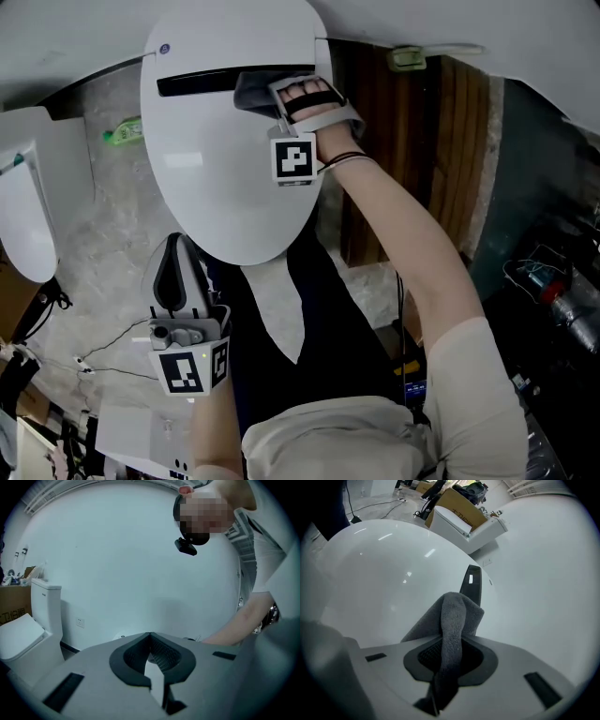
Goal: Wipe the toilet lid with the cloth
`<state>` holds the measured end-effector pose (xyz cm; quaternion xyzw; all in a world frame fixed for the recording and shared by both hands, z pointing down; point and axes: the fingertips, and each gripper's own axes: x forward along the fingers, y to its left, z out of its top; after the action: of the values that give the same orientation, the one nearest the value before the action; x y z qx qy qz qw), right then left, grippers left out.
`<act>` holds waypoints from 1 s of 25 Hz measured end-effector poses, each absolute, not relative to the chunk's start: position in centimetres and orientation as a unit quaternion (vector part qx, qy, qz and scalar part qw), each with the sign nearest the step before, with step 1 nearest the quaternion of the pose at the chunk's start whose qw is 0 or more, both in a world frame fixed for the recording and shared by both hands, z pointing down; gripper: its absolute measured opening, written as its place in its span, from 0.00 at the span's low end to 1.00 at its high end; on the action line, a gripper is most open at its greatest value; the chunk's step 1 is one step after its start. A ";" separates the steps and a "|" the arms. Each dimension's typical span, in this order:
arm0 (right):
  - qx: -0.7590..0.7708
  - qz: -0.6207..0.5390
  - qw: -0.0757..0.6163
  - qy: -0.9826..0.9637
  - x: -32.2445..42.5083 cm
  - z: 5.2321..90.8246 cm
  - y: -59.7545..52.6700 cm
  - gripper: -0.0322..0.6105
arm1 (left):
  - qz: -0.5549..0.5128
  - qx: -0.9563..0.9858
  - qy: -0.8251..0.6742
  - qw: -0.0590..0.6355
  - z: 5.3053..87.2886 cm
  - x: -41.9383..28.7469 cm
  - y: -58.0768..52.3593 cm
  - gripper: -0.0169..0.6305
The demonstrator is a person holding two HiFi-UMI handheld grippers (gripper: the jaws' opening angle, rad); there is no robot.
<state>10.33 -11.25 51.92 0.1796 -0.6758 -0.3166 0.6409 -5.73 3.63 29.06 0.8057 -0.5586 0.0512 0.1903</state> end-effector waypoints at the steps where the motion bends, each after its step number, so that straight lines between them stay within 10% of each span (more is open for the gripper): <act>1: 0.183 -0.319 0.639 -0.676 10.0 52.1 -11.4 0.15 | 0.053 0.805 -0.560 0.191 29.2 -6.0 3.6 0.05; 25: 0.194 -0.263 0.610 -0.722 5.5 55.0 3.1 0.15 | 0.055 0.819 -0.545 0.171 29.6 -8.5 6.2 0.05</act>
<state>5.55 3.10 54.95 0.1942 -0.7218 -0.2632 0.6099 -8.46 6.23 29.60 0.8189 -0.5450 0.0552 0.1711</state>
